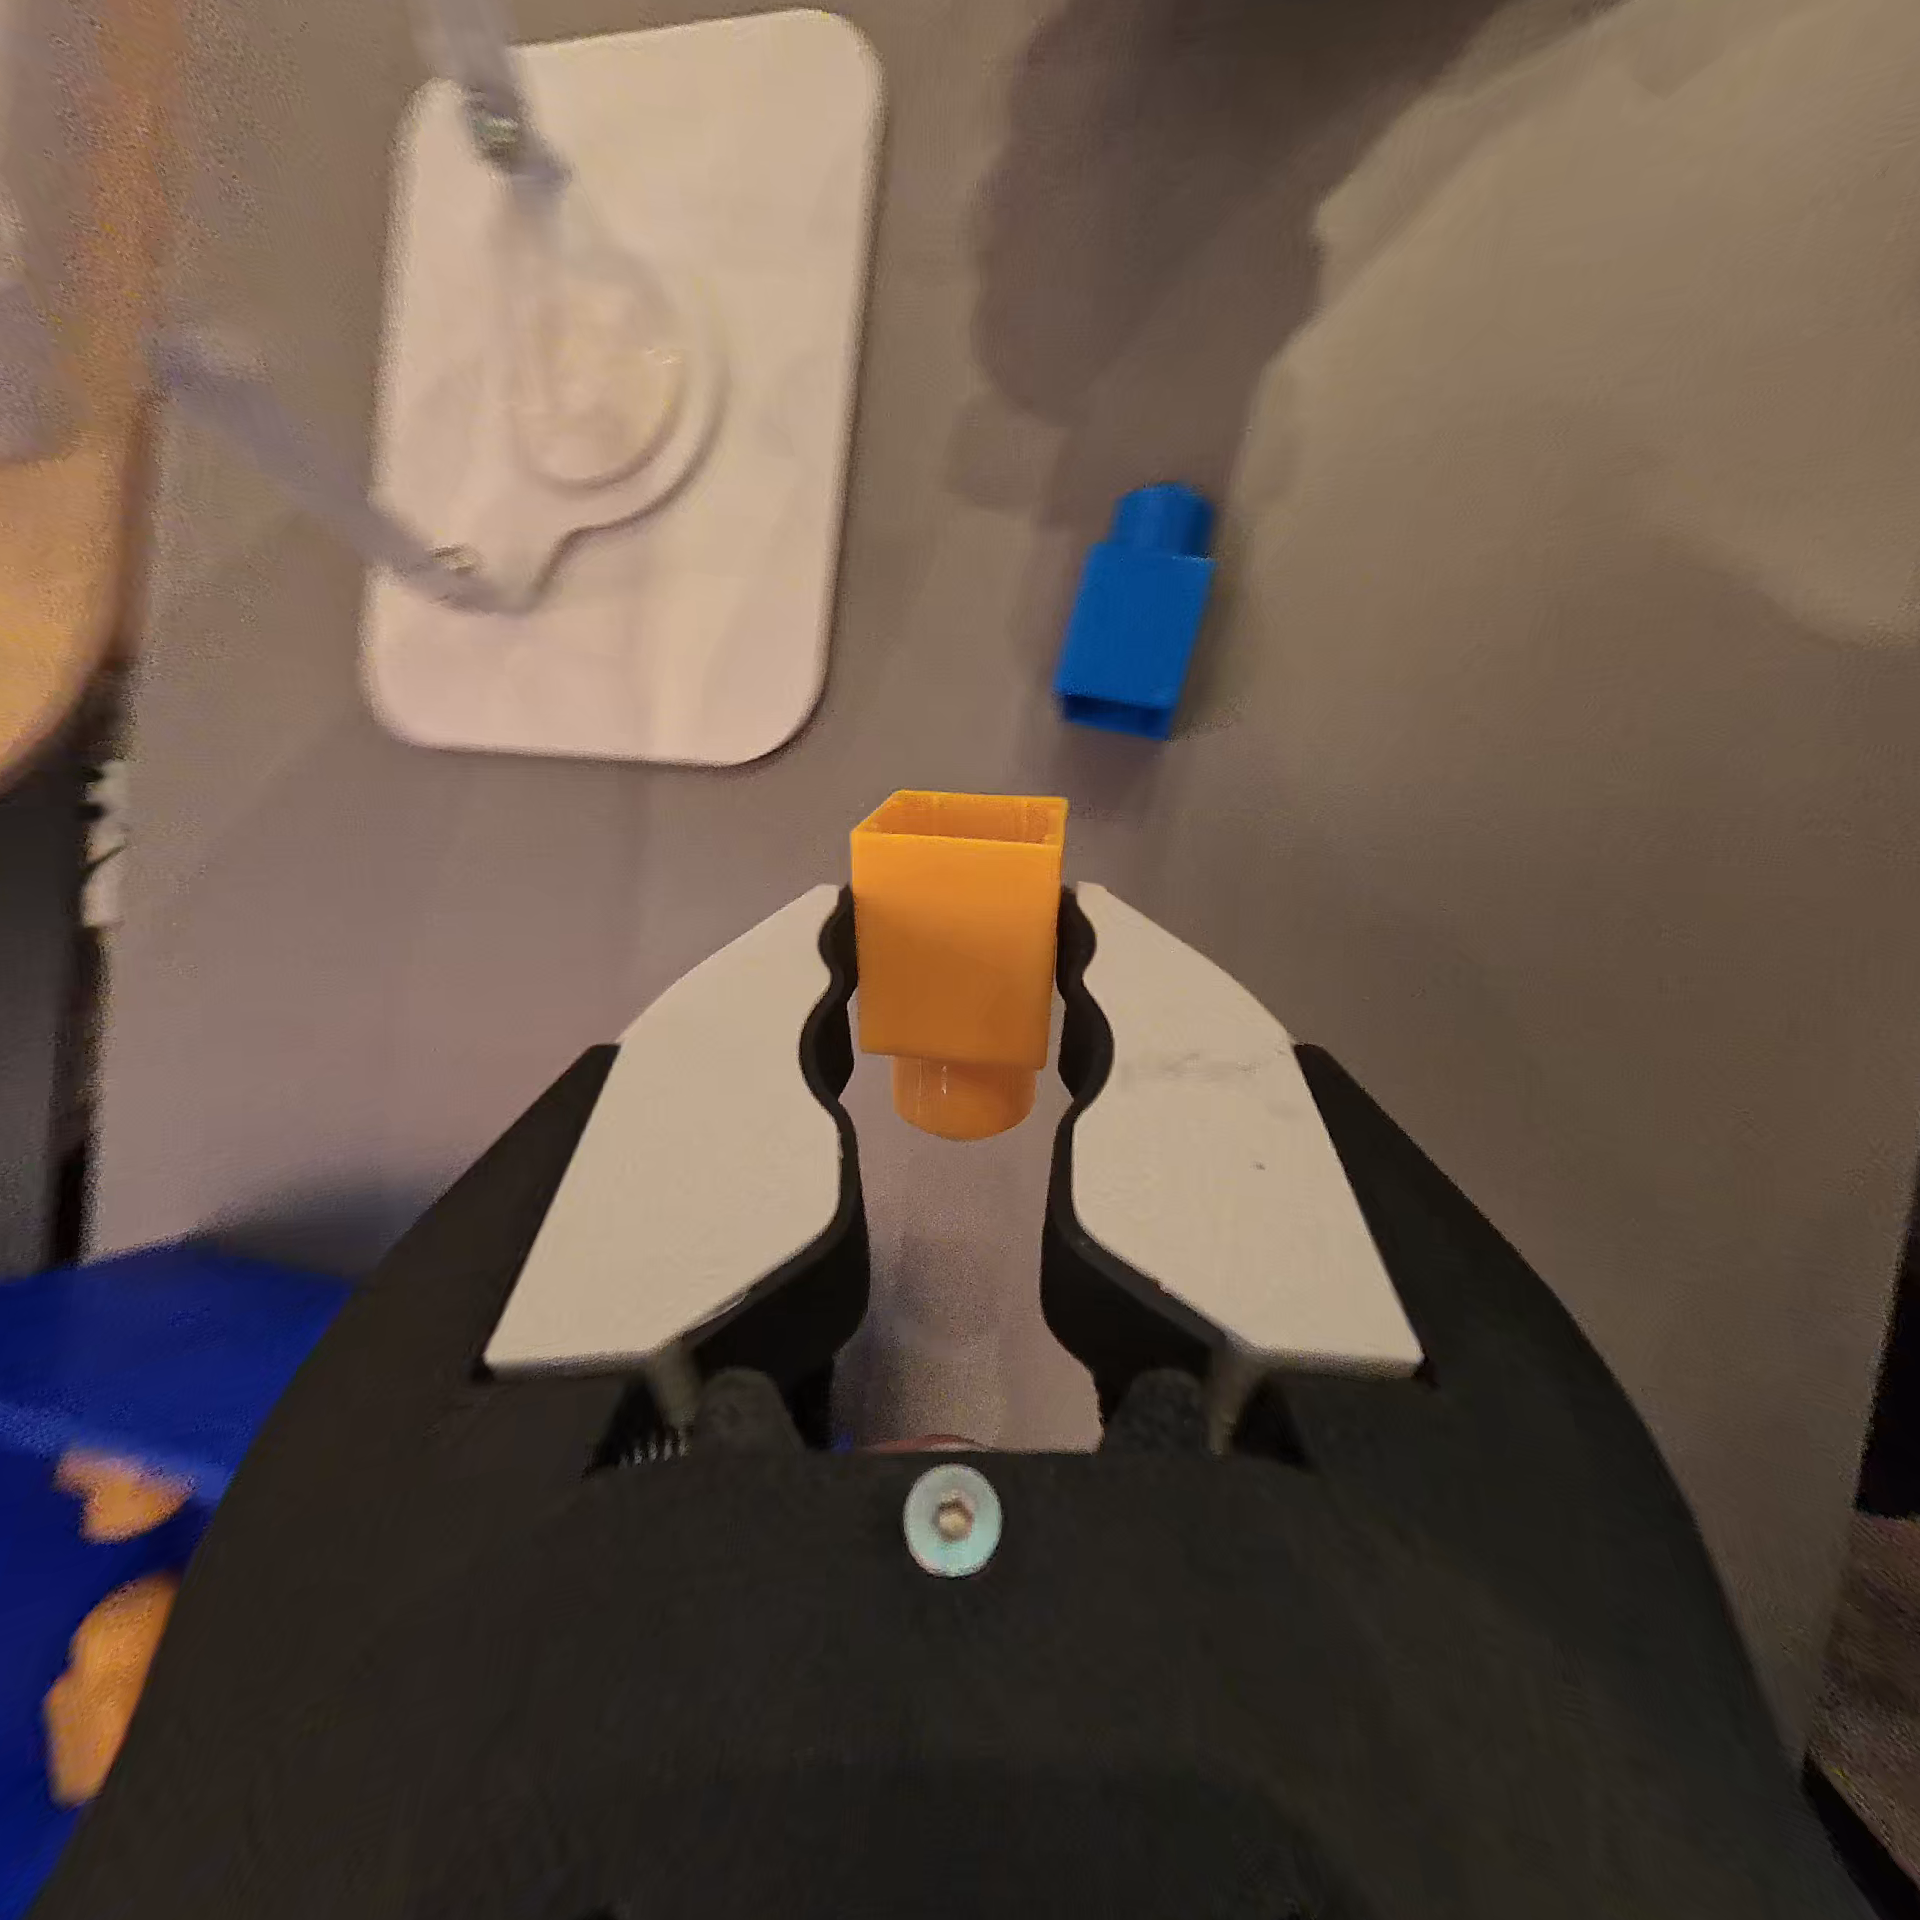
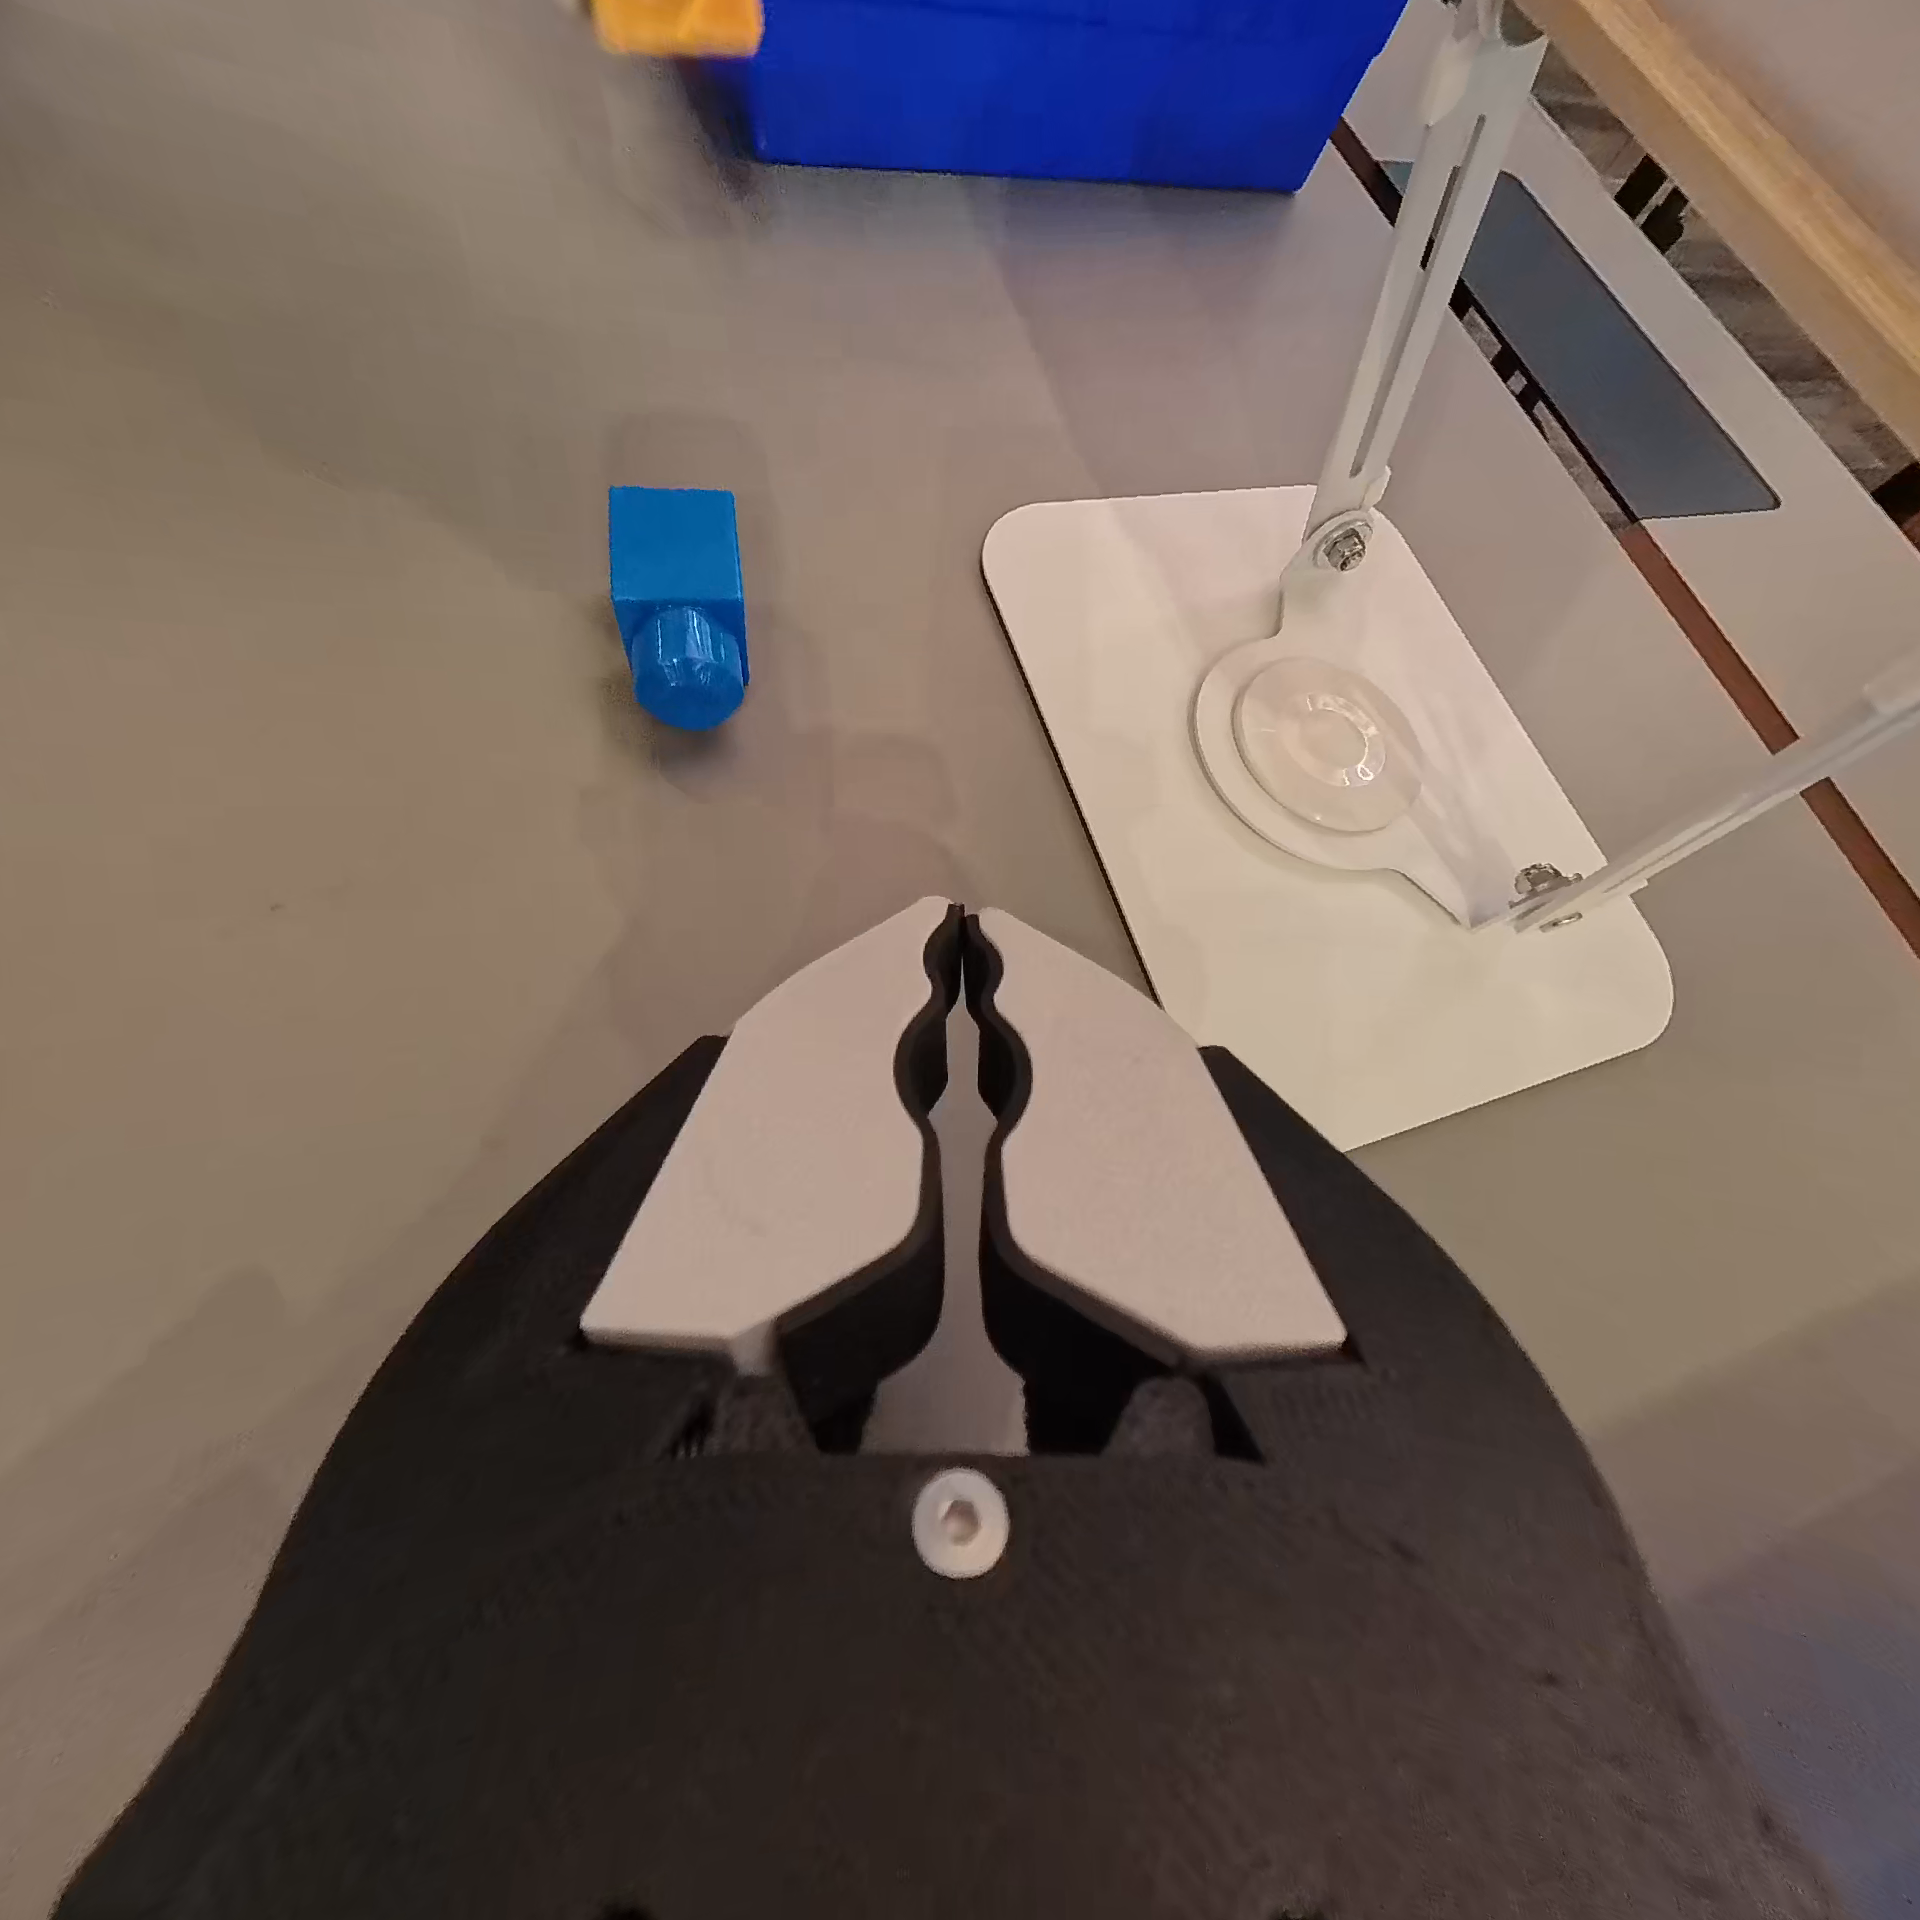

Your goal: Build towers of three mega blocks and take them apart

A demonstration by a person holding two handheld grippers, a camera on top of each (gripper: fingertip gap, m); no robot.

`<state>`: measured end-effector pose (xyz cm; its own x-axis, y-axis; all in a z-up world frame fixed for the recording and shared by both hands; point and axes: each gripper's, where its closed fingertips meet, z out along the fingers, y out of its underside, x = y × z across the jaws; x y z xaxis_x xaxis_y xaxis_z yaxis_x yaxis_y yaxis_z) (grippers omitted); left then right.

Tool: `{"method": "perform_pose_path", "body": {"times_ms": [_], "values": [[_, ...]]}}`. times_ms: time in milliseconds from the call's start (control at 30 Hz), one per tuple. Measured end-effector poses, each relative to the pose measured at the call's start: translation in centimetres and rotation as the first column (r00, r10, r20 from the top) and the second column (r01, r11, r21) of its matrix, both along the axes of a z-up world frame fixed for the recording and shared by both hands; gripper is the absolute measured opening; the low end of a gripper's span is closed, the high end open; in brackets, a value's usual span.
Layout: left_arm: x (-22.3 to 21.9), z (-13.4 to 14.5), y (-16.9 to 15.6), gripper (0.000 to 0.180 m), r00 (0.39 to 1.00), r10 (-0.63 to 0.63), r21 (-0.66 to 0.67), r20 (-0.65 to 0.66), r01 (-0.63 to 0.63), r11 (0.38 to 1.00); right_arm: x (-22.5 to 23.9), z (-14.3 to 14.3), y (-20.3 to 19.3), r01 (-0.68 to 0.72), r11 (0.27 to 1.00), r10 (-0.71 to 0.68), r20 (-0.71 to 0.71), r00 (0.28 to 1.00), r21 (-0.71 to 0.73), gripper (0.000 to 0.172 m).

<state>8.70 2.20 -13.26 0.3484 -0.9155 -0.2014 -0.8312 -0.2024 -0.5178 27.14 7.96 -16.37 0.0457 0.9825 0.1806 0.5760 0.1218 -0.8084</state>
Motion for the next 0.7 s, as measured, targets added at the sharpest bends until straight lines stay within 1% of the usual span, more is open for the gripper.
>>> {"method": "perform_pose_path", "body": {"times_ms": [67,133,267,400,467,533,600,633,700], "values": [[1.6,-2.3,-0.8,0.036,0.998,-0.049,-0.037,-0.042,0.048,0.998,0.0,-0.1,0.0,-0.001,1.000,0.001,0.000,1.000,-0.004,0.000],[2.8,-4.1,-1.5,0.036,0.995,-0.089,-0.090,-0.047,0.084,0.992,0.0,-0.2,0.0,0.000,1.000,0.000,0.003,1.000,-0.004,0.000],[3.3,-6.5,-1.3,0.036,0.991,-0.099,-0.115,-0.090,0.088,0.989,0.0,-0.2,0.0,-0.001,1.000,0.001,0.003,1.000,-0.007,0.000],[4.9,-7.1,-1.5,0.036,0.992,-0.117,-0.137,-0.041,0.111,0.984,-0.1,-0.3,-0.1,-0.005,1.000,0.005,0.009,1.000,-0.008,0.000],[5.3,-7.8,-2.0,0.036,0.987,-0.149,-0.162,-0.061,0.138,0.977,-0.1,-0.4,0.0,-0.004,1.000,0.004,0.012,1.000,-0.010,0.000],[5.8,-8.3,-2.1,0.036,0.985,-0.157,-0.159,-0.066,0.145,0.977,0.0,-0.5,0.0,-0.003,1.000,0.003,0.014,1.000,-0.011,0.000],[6.4,-7.8,-2.1,0.037,0.988,-0.154,-0.155,-0.015,0.150,0.976,0.0,-0.5,0.0,-0.002,1.000,0.002,0.013,1.000,-0.011,0.000],[6.6,-7.4,-1.9,0.045,0.990,-0.138,-0.146,0.019,0.139,0.979,0.0,-0.4,0.0,-0.001,1.000,0.001,0.012,1.000,-0.011,0.000],[6.3,-7.0,-1.7,0.060,0.992,-0.119,-0.139,0.033,0.123,0.983,0.0,-0.4,0.0,-0.001,1.000,0.001,0.011,1.000,-0.012,0.000]]}}
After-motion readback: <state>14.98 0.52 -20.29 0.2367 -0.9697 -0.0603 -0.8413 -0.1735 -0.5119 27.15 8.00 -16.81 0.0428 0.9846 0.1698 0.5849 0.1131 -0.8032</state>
